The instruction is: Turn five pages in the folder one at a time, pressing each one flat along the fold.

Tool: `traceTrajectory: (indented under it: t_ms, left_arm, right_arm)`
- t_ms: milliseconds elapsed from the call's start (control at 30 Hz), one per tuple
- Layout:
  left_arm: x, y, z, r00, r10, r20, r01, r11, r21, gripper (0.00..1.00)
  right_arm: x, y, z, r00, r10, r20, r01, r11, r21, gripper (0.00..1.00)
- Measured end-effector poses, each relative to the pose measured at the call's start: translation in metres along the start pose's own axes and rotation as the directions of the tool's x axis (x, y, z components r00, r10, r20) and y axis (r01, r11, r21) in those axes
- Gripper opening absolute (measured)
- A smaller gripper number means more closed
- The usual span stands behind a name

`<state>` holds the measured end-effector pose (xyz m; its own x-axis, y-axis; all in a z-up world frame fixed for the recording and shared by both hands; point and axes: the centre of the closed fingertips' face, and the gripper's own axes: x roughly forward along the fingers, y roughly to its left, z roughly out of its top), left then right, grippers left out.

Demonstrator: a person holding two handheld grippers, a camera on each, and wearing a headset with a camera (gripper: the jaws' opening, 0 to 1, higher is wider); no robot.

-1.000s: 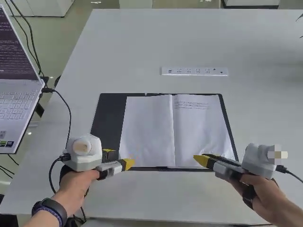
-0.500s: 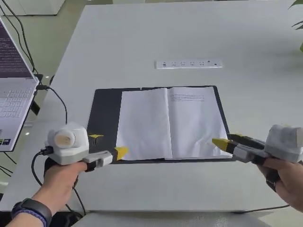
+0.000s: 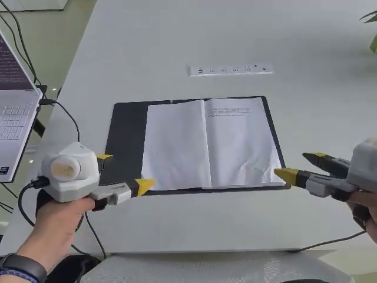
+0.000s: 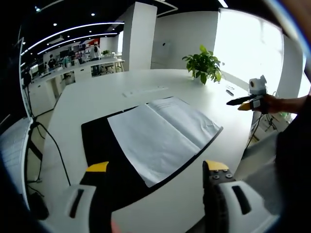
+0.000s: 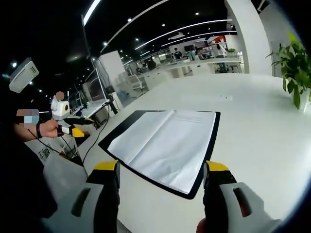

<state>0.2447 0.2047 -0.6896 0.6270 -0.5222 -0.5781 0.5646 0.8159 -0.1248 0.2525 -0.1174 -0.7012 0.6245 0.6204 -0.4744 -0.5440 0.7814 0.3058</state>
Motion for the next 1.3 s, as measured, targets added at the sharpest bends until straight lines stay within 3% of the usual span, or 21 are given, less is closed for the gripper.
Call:
traceTrajectory:
  t_ms: [133, 333, 633, 933, 1133, 1300]
  left_arm:
    - [-0.006, -0.003, -0.004, 0.9998, -0.011, -0.016, 0.011, 1.0, -0.012, 0.83]
    - [-0.013, 0.006, -0.007, 0.9998, 0.018, 0.004, -0.018, 0.999, -0.049, 0.85]
    - [-0.012, 0.006, -0.012, 0.9998, 0.02, -0.003, -0.02, 0.998, -0.06, 0.86]
    - [-0.011, 0.005, -0.01, 0.9999, 0.014, 0.0, -0.014, 0.998, -0.064, 0.86]
    - [-0.002, -0.002, -0.005, 0.9999, -0.011, -0.008, 0.011, 0.999, -0.045, 0.85]
    - [0.011, -0.014, 0.004, 0.9988, -0.049, -0.004, 0.049, 0.998, -0.031, 0.85]
  right_arm:
    - [-0.005, 0.008, -0.007, 0.9999, 0.005, -0.014, -0.005, 1.0, -0.016, 0.71]
    - [-0.006, 0.018, -0.024, 0.9967, 0.005, -0.081, -0.01, 0.998, -0.061, 0.75]
    - [-0.008, 0.028, -0.018, 0.9985, -0.003, -0.054, 0.001, 0.999, -0.039, 0.75]
    - [-0.011, 0.032, -0.016, 0.9988, -0.013, -0.046, 0.012, 0.999, -0.032, 0.78]
    - [-0.014, 0.032, -0.017, 0.9987, -0.018, -0.047, 0.017, 1.0, -0.026, 0.78]
    - [-0.016, 0.03, -0.017, 0.999, -0.024, -0.037, 0.024, 1.0, -0.005, 0.8]
